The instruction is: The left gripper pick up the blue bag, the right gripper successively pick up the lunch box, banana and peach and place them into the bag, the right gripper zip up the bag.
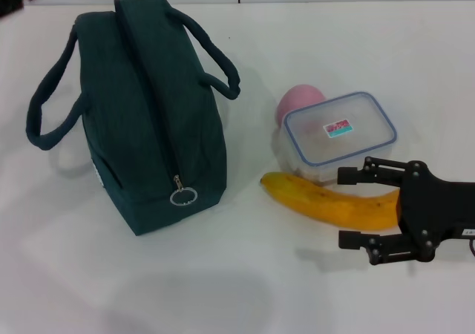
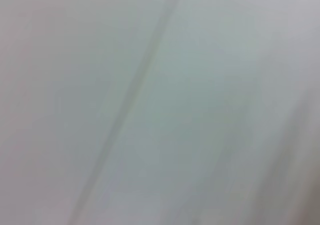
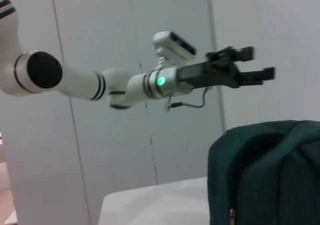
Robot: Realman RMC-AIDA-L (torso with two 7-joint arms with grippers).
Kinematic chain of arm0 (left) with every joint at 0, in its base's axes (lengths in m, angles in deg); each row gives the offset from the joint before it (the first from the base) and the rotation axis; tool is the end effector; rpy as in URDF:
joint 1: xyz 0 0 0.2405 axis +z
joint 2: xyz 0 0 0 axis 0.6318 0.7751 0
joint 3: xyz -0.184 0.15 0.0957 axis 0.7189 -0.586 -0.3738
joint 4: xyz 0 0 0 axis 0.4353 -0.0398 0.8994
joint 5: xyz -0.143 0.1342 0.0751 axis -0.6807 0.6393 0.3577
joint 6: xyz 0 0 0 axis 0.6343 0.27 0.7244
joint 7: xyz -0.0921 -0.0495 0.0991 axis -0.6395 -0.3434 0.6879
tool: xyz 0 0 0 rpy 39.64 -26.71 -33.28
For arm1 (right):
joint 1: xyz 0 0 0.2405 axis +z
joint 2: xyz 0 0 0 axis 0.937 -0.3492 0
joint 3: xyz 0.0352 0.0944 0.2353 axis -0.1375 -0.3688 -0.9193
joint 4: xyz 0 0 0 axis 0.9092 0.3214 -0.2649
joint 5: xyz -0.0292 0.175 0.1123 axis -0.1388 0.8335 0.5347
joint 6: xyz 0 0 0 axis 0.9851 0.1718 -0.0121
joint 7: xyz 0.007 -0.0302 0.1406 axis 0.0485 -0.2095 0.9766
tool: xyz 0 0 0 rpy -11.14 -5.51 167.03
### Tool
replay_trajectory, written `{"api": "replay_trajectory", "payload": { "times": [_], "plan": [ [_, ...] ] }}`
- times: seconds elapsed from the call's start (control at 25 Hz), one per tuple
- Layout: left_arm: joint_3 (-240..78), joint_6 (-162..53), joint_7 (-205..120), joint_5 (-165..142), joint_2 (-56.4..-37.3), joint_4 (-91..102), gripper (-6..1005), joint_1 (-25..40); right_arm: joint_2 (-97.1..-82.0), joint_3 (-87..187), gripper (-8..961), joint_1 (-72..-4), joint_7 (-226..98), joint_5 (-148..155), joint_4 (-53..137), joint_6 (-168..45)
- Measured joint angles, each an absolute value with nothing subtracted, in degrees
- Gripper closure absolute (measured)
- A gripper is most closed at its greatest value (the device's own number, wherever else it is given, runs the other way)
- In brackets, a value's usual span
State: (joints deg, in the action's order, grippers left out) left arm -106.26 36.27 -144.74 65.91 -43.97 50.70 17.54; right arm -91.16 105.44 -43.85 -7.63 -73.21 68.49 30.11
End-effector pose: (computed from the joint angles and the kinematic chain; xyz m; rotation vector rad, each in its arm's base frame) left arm -0.2758 0.3167 0.1404 -2.2487 -0.8666 -1.2504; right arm 0.2478 0.2796 -0.0095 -2.8957 0.1597 1.0160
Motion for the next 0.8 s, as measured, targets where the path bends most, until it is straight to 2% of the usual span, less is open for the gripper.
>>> {"api": "replay_trajectory", "payload": {
  "times": [0.24, 0.36, 0.68, 0.72, 0.8],
  "plan": [
    [-106.06, 26.13, -162.1, 81.5, -39.35, 52.64, 123, 9.72, -91.18, 103.44, 111, -44.47, -7.74, -72.57, 68.46, 30.18],
    [-106.49, 25.79, -171.95, 91.69, -38.51, 57.57, 123, 7.4, -91.3, 103.18, 111, -44.51, -7.78, -72.38, 68.65, 30.2],
    [-110.85, 35.44, -194.91, 99.54, -40.84, 77.45, 124, 9.4, -91.75, 100.69, 111, -45.9, -9.26, -72.36, 68.36, 29.83],
    [-111.94, 38.33, -198.62, 98.81, -42.47, 81.76, 124, 10.4, -91.79, 100.18, 112, -46.04, -9.29, -72.36, 68.36, 29.83],
    [-112.16, 38.55, -197.88, 98.27, -44.53, 83.67, 124, 11.02, -91.85, 99.19, 112, -46.18, -9.79, -72.36, 68.09, 29.86]
  ]
}}
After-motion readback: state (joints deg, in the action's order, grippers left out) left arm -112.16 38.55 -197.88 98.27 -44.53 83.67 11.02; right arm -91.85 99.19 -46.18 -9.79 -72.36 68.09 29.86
